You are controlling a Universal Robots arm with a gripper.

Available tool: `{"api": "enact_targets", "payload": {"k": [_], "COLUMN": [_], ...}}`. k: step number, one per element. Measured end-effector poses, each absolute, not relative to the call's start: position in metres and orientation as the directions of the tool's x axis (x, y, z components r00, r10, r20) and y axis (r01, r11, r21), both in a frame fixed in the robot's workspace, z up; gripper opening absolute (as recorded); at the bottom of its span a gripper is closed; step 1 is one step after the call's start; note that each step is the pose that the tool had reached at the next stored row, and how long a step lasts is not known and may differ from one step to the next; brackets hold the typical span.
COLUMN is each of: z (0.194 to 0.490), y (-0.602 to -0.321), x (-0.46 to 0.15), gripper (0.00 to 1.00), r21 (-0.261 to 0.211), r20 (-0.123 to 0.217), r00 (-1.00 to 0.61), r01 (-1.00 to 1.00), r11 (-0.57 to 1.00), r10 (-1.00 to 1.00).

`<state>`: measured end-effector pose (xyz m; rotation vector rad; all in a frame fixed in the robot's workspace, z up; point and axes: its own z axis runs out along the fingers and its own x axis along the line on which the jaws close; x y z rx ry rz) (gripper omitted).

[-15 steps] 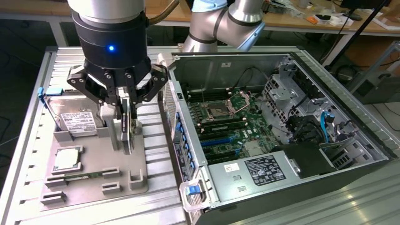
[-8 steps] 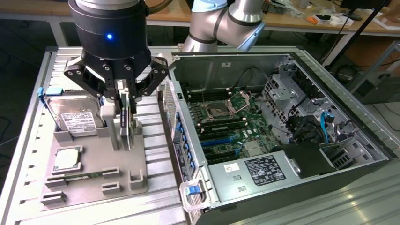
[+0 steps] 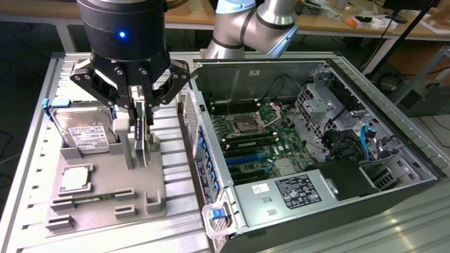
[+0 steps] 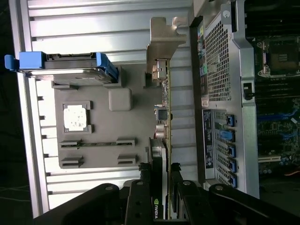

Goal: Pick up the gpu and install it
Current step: 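Pick up the gpu and move the gpu toward the slot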

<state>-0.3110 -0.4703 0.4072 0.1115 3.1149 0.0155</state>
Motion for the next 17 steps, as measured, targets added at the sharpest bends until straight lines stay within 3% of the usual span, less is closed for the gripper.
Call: {"api": "enact_targets", "payload": {"k": [17], "z": [0.427], "y": [-0.47], "x": [-0.311], "gripper": [0.27], "r21": [0.011], "r20": [-0.024], "r00": [-0.997], "r01": [0.071], "r11": [0.997], "r10": [0.072]}}
